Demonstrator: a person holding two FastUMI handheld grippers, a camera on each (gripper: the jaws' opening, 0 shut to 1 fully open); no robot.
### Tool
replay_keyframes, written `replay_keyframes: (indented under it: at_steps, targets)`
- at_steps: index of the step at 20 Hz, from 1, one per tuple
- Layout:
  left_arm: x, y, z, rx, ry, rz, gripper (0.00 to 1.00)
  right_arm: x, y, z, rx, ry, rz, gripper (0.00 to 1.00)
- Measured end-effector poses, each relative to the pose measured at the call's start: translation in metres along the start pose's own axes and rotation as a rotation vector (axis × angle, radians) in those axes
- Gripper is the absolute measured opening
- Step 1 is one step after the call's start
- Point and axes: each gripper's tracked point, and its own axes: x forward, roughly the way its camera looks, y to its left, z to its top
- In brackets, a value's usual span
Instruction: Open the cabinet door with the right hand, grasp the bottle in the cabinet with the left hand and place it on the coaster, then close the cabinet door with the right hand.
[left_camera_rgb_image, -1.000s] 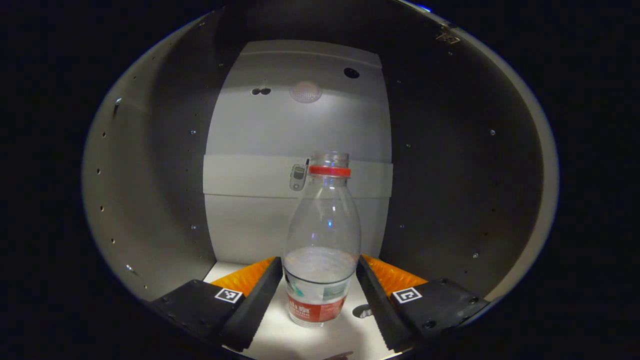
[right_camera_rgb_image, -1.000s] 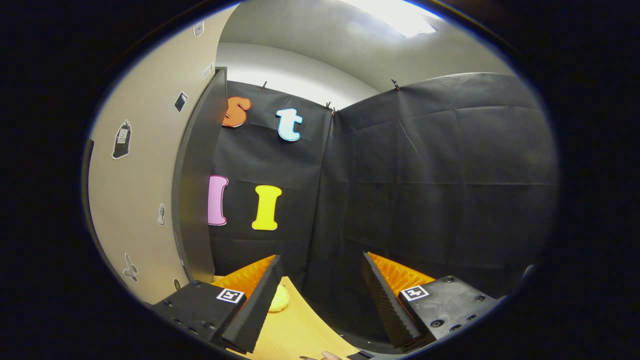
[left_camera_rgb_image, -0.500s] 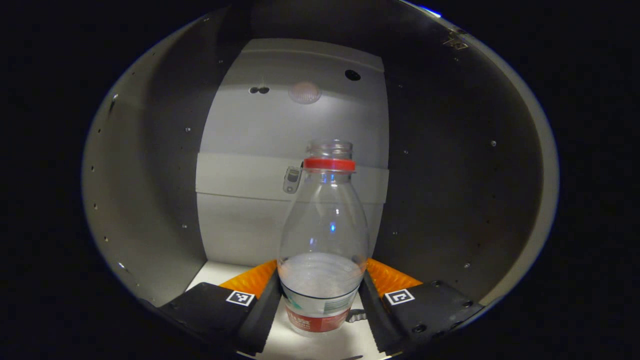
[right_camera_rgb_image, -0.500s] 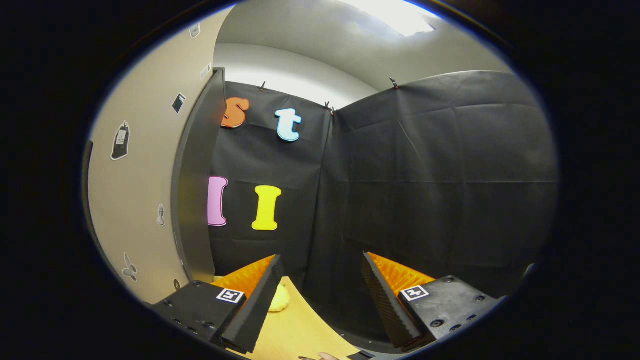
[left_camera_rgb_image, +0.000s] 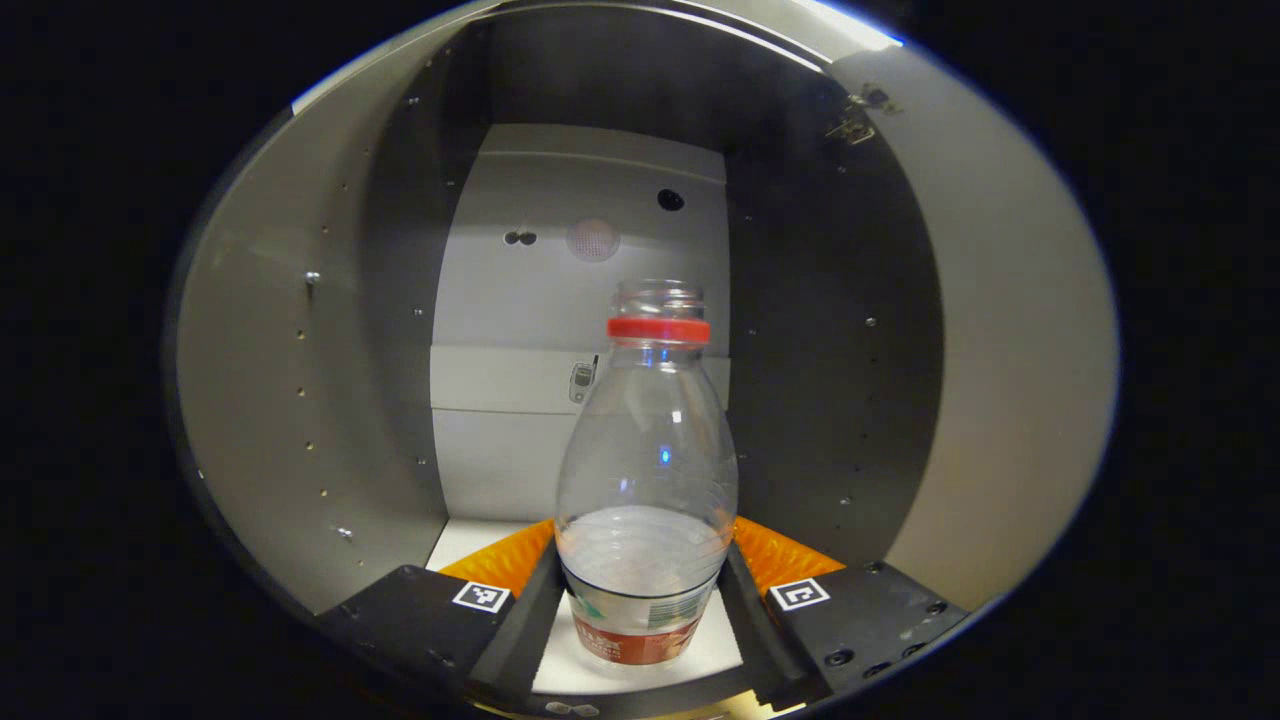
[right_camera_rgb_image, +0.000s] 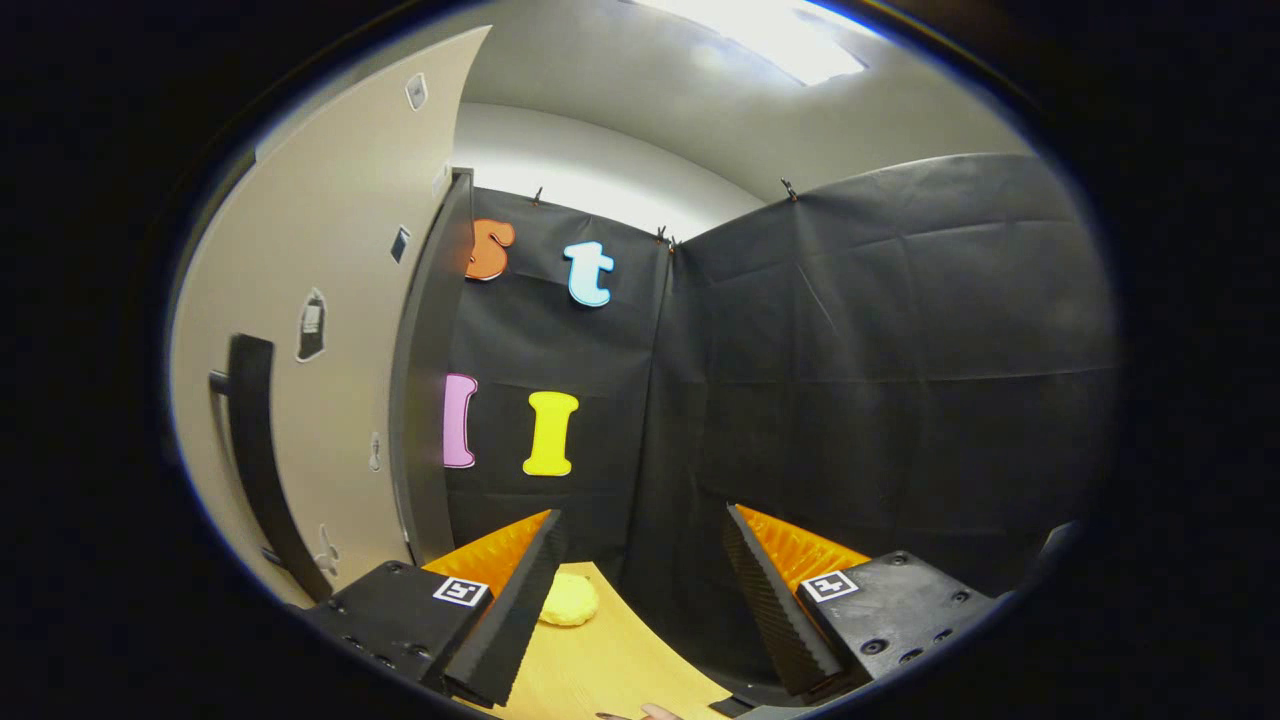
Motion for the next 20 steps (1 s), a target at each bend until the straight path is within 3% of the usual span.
replay_keyframes:
  at_steps: [12,20]
  targets:
    - [-0.160,0.047,0.006,0.023,-0.031,-0.079,0.79,-0.107,0.084,0.051,-0.019,-0.065,0.050,0.97]
    - [-0.234,0.085,-0.039,0.064,0.019,-0.092,0.80,-0.165,0.164,0.063,-0.009,-0.058,0.194,0.97]
